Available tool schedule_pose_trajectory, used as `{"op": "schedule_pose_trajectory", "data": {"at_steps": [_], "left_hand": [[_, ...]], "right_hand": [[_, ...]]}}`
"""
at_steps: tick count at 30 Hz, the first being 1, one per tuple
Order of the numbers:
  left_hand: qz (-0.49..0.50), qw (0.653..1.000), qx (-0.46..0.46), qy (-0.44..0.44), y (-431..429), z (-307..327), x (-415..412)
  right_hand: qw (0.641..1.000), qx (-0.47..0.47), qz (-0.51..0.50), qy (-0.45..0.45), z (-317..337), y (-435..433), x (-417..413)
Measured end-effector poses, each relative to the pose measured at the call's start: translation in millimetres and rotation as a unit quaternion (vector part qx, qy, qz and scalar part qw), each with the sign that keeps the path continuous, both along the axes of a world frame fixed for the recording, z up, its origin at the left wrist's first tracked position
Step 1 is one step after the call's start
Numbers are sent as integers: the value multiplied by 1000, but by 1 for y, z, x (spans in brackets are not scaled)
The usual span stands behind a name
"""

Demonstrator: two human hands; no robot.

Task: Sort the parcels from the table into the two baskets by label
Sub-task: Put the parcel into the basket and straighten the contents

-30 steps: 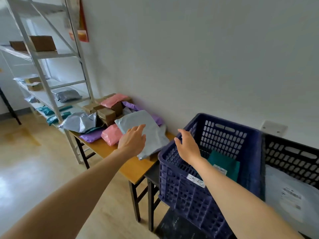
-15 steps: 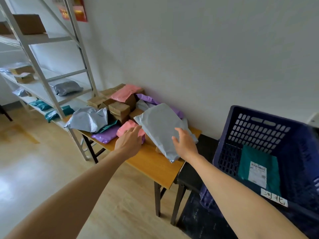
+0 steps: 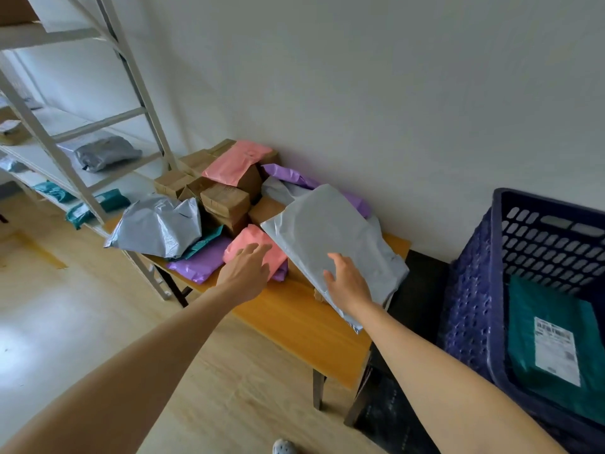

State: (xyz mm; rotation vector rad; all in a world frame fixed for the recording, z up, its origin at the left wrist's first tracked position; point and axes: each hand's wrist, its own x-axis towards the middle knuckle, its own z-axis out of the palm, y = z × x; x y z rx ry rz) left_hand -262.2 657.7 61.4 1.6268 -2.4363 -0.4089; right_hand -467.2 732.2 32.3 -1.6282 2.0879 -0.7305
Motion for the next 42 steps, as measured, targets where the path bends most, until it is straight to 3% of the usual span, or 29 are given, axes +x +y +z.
{"op": "schedule_pose_trajectory", "data": {"at_steps": [5, 19, 42], "left_hand": [[-4, 999, 21, -39, -53, -15, 0], [-75, 995, 28, -53, -125, -35, -25], [-257, 966, 41, 7, -210, -22, -13]], "right_hand": [[1000, 14, -9, -1, -18, -48, 0], [991, 56, -9, 119, -66, -92, 10], [947, -50, -232, 217, -31, -108, 34]]}}
